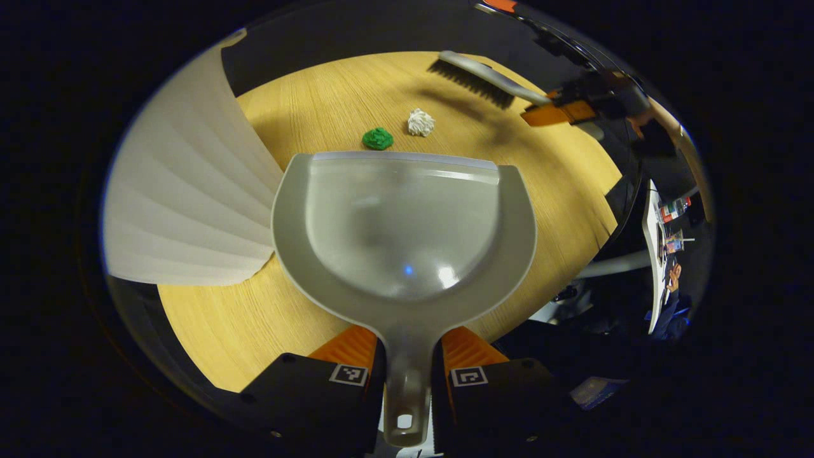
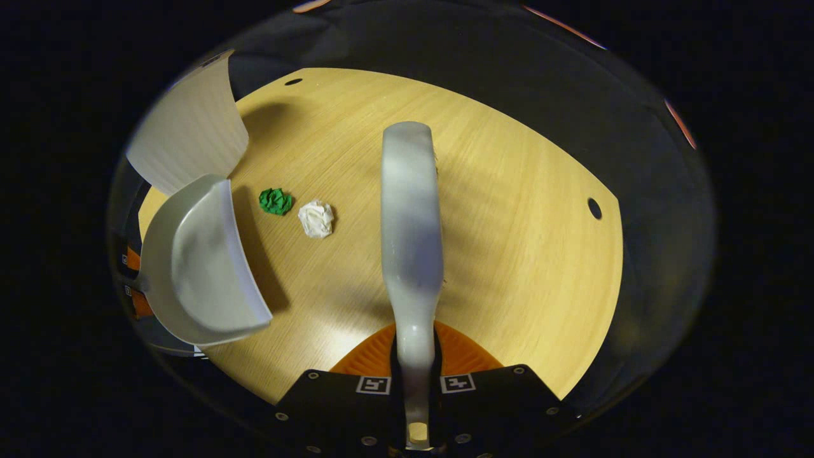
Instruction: Pick up the small broom and dustpan from the desktop, sweep the trash into the dustpan with the broom, and then empty the trash into the garbage bin.
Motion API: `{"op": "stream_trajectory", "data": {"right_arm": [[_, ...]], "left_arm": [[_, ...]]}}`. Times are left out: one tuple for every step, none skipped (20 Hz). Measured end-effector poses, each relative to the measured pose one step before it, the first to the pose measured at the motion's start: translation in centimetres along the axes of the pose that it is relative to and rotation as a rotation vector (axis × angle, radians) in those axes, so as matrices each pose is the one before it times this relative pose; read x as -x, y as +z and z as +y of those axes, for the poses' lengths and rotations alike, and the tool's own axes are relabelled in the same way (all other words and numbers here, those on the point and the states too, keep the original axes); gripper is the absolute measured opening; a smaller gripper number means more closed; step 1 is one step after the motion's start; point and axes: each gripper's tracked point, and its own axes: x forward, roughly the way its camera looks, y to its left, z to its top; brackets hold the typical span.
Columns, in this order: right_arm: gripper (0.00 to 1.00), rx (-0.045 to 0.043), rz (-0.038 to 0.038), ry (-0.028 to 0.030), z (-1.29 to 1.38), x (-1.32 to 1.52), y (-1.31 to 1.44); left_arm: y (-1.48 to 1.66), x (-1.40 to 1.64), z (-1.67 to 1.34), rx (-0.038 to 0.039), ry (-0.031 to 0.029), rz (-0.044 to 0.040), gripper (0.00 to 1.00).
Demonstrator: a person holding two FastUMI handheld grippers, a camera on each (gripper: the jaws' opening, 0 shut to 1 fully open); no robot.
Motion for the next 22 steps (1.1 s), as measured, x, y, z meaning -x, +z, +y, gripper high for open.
{"op": "stream_trajectory", "data": {"right_arm": [[0.13,0.03529,0.02033,0.01041,0.169,-0.887,0.493],[0.13,0.03475,0.01185,0.00094,0.156,-0.679,0.510],[0.13,0.02975,0.01517,0.00782,0.190,-0.466,0.394],[0.13,0.01859,0.01301,0.01575,0.405,-0.237,0.288],[0.14,0.02238,0.00543,0.01364,0.526,-0.303,0.152],[0.13,0.02822,0.00328,0.00329,0.463,-0.322,0.101],[0.13,0.02977,0.00193,0.00746,0.749,-0.350,0.131],[0.13,0.02975,-0.00038,0.02265,1.050,0.100,0.256],[0.13,0.04175,-0.00545,0.02424,1.223,0.176,0.335],[0.13,0.03695,0.00042,0.01963,1.047,0.134,0.226],[0.13,0.03229,0.00257,0.01926,0.974,-0.023,-0.002],[0.13,0.02492,-0.00151,0.02023,0.890,0.005,0.290],[0.13,0.02008,0.00020,0.02478,0.915,0.129,-0.002],[0.13,0.01557,-0.00559,0.02407,0.869,0.220,0.320],[0.13,0.01119,0.00115,0.02149,1.210,0.287,0.182],[0.13,0.01842,-0.00352,0.01160,0.771,0.274,0.255],[0.13,0.01690,0.00302,0.01643,0.735,0.162,0.027],[0.13,-0.00642,0.00934,0.02368,1.022,0.345,-0.067],[0.13,-0.00009,-0.00350,0.01558,0.626,0.403,-0.138],[0.13,0.00412,0.00067,0.00372,0.225,-0.053,-0.126],[0.13,0.00802,-0.00255,0.00020,0.050,-0.006,-0.140],[0.13,0.00285,0.00348,0.01252,0.297,0.121,-0.133]], "left_arm": [[-0.215,-0.377,0.240,-0.00392,0.00785,0.03721,0.33],[0.061,-0.274,0.385,-0.00764,0.01734,0.02690,0.33],[-0.124,-0.078,0.357,-0.00712,0.02113,0.01982,0.33],[0.051,-0.061,0.087,-0.01153,0.01116,0.01328,0.33],[-0.254,0.367,-0.063,-0.00127,0.00369,0.01544,0.33],[-0.160,0.001,-0.120,0.01308,-0.00421,0.01325,0.33],[0.098,0.298,-0.195,0.01263,-0.01235,0.00843,0.33],[0.083,-0.041,-0.166,0.00806,-0.00898,0.00626,0.33],[0.194,-0.137,0.174,-0.00267,-0.00189,0.00019,0.33],[0.202,0.088,0.220,-0.00321,0.00266,-0.00055,0.33],[0.228,-0.112,0.127,0.00140,-0.00193,-0.00301,0.33],[-0.042,-0.217,-0.109,0.00680,-0.00454,-0.00057,0.33],[-0.209,-0.073,0.028,0.00150,-0.00098,-0.00245,0.33],[-0.025,0.022,0.025,-0.00575,0.00367,-0.00103,0.33],[-0.016,-0.184,-0.041,-0.00192,0.00100,-0.00340,0.33],[-0.023,-0.018,-0.056,0.00531,-0.00163,-0.00124,0.33],[-0.017,-0.025,-0.113,0.00791,-0.00389,-0.00399,0.33],[0.263,-0.141,-0.044,0.00931,-0.00081,-0.00240,0.33],[-0.216,-0.375,-0.175,0.00064,-0.00022,-0.00667,0.33],[0.019,-0.166,0.101,-0.00169,0.00357,-0.00777,0.33],[-0.144,-0.123,0.016,0.00402,-0.00024,-0.00436,0.33],[0.189,-0.178,-0.147,0.01041,-0.00471,-0.00954,0.33]]}}
